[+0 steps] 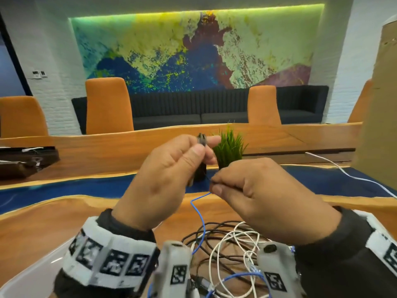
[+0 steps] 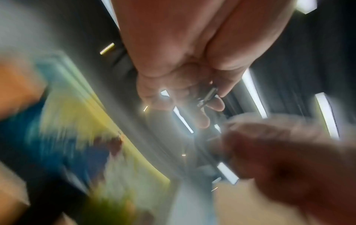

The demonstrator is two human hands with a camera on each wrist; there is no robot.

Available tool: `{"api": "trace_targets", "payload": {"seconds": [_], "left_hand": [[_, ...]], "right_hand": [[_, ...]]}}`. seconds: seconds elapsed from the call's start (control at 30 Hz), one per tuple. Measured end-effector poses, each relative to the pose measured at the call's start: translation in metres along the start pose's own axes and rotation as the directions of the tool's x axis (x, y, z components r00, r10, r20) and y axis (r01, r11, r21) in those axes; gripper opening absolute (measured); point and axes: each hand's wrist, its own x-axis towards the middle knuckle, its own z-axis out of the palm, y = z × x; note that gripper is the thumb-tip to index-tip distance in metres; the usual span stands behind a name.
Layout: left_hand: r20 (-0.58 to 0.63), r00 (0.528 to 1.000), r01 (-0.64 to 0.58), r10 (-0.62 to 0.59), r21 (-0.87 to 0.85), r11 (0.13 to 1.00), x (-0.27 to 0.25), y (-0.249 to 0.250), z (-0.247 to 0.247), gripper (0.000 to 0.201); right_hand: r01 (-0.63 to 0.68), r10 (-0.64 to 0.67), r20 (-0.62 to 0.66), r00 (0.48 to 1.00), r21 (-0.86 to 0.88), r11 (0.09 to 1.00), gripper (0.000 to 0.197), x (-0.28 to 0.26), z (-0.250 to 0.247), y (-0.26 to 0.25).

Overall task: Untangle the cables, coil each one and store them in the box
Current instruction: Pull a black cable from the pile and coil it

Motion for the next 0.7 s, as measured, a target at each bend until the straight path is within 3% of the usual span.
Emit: {"api": "trace_targets", "payload": {"seconds": [0.03, 0.1, 0.2, 0.3, 0.4, 0.5, 0.6, 0.7], "left_hand": [[0.052, 0.998, -0.039, 0.029, 0.19, 0.981, -0.001, -0.003, 0.0, 0.027], [0.126, 0.992, -0.039, 0.006, 0.261, 0.965, -0.002, -0.009, 0.003, 0.028], [0.187, 0.976, 0.112, -0.107, -0.018, 0.994, -0.004, -0.007, 0.009, 0.029], [0.209, 0.958, 0.252, -0.195, -0.295, 0.922, -0.006, -0.006, 0.01, 0.028], [0.213, 0.952, 0.298, -0.218, -0.497, 0.815, -0.004, -0.007, 0.01, 0.028], [0.181, 0.954, 0.3, -0.239, -0.583, 0.755, -0.001, -0.011, 0.011, 0.028], [0.179, 0.955, 0.298, -0.238, -0.574, 0.763, -0.002, -0.013, 0.015, 0.027], [0.128, 0.952, 0.304, -0.277, -0.465, 0.831, -0.003, -0.01, 0.02, 0.027]], "right_hand": [[0.04, -0.04, -0.016, 0.999, -0.008, 0.999, 0.022, 0.0, -0.003, -0.002], [0.062, -0.059, -0.111, 0.992, 0.026, 0.998, 0.02, -0.001, -0.009, -0.001], [0.058, -0.027, -0.296, 0.955, 0.094, 0.994, 0.014, 0.0, -0.013, 0.006], [-0.013, 0.076, -0.426, 0.902, 0.149, 0.989, 0.014, 0.003, -0.006, 0.016], [-0.041, 0.126, -0.312, 0.942, 0.265, 0.963, 0.018, 0.006, 0.004, 0.02], [-0.066, 0.158, -0.156, 0.975, 0.476, 0.877, 0.021, 0.006, 0.004, 0.019], [-0.06, 0.16, -0.106, 0.981, 0.621, 0.781, 0.02, 0.005, 0.003, 0.017], [-0.062, 0.194, -0.178, 0.965, 0.56, 0.826, 0.014, 0.006, 0.003, 0.02]]}}
